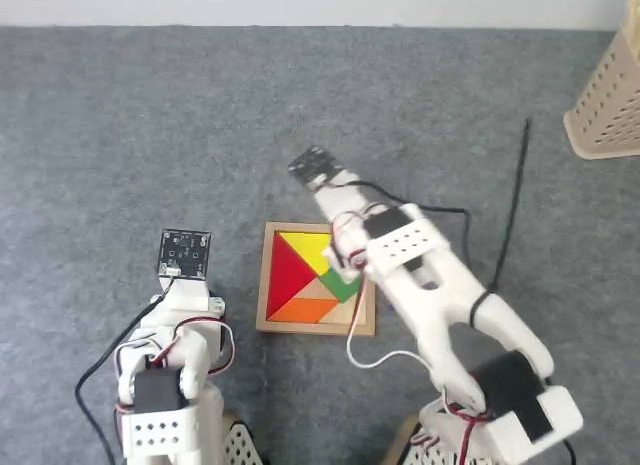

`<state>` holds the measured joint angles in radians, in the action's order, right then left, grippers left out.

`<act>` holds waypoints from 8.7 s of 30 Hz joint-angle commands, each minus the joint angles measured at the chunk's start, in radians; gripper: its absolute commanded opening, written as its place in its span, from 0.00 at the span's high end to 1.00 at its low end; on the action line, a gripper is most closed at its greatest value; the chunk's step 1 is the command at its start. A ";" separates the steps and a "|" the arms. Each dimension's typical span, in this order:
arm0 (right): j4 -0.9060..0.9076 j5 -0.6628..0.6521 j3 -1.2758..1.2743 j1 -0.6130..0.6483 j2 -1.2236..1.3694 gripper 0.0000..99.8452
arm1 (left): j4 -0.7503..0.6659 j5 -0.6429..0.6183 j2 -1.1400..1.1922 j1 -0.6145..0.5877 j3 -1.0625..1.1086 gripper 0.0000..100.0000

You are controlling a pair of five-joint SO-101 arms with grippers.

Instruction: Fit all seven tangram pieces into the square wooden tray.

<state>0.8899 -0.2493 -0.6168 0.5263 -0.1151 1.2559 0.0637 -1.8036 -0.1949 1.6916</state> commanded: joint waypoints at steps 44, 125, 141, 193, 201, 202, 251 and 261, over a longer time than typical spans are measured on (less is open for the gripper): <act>-0.027 -0.006 0.152 0.085 0.047 0.99 | 0.008 0.005 -0.020 0.000 -0.007 0.99; 0.035 -0.367 0.152 0.021 0.085 0.99 | 0.008 0.005 -0.020 0.000 -0.007 0.99; -0.133 0.000 0.141 -0.120 0.081 0.99 | 0.008 0.005 -0.020 0.000 -0.007 0.99; -0.101 -0.020 -0.115 0.012 -0.067 0.99 | 0.008 0.005 -0.020 0.000 -0.007 0.99; -0.110 -0.020 -0.091 0.048 0.028 0.99 | 0.008 0.005 -0.020 0.000 -0.007 0.99; -0.110 -0.020 -0.084 0.047 0.035 0.99 | 0.008 0.005 -0.020 0.000 -0.007 0.99; 0.041 -0.135 -0.341 -0.104 -0.168 0.76 | 0.008 0.005 -0.020 0.000 -0.007 0.99; 0.048 -0.110 -0.262 -0.277 -0.051 0.89 | 0.008 0.005 -0.020 0.000 -0.007 0.99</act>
<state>0.9237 -0.3721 -0.9206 0.3222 -0.2010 1.2559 0.0637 -1.8036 -0.1949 1.6916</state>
